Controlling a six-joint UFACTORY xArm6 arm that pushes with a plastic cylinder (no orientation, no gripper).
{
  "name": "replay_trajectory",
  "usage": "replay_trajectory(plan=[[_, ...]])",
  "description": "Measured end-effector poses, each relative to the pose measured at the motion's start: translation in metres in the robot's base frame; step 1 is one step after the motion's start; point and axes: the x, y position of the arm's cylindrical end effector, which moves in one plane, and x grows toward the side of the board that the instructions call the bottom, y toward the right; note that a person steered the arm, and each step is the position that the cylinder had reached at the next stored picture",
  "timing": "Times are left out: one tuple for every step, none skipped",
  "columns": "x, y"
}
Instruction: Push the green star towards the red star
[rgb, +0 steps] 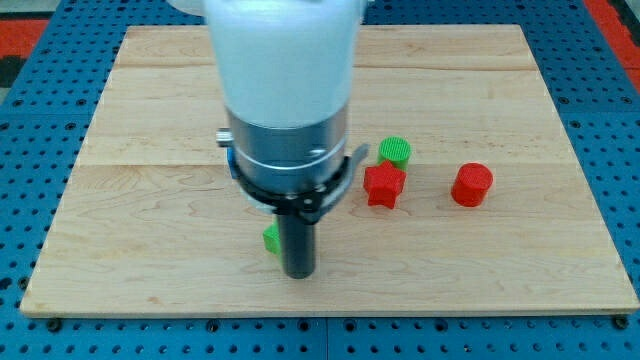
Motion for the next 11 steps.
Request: replay_trajectory(plan=[[-0.048,-0.008],[-0.066,0.01],[-0.035,-0.059],[-0.047,-0.076],[-0.079,-0.071],[-0.106,-0.047],[-0.129,-0.044],[-0.108,-0.055],[-0.118,-0.089],[-0.129,-0.089],[-0.132,-0.087]])
